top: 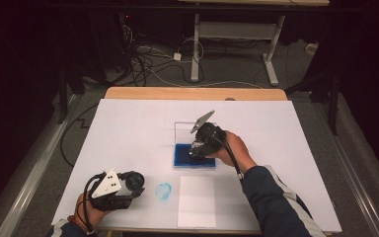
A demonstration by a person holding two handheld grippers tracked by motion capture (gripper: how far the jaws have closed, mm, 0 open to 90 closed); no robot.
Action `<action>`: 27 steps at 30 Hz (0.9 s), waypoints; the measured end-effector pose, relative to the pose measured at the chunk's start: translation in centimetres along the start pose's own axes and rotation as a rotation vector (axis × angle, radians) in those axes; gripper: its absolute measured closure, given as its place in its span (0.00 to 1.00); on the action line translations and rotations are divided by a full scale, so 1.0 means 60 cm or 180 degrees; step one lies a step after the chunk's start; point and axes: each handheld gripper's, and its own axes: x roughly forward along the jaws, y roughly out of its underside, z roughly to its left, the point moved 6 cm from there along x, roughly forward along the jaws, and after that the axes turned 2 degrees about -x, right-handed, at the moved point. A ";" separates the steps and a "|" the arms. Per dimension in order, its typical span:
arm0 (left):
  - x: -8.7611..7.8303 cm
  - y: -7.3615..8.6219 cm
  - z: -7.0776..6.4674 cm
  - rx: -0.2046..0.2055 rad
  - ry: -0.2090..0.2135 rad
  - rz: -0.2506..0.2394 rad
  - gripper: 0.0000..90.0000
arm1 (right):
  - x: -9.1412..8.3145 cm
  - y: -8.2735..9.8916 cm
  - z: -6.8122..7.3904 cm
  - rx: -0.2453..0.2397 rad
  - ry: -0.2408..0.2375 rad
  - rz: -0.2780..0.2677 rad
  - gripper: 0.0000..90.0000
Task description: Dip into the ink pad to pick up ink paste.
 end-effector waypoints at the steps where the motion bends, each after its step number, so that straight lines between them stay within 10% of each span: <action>1: 0.000 0.000 0.000 0.0001 0.0000 0.0000 0.41 | -0.001 0.001 -0.002 -0.0017 -0.0009 -0.0021 0.63; 27: 0.004 0.000 -0.003 0.0017 0.0023 0.0036 0.41 | -0.001 0.012 0.001 0.0107 -0.0117 -0.0064 0.63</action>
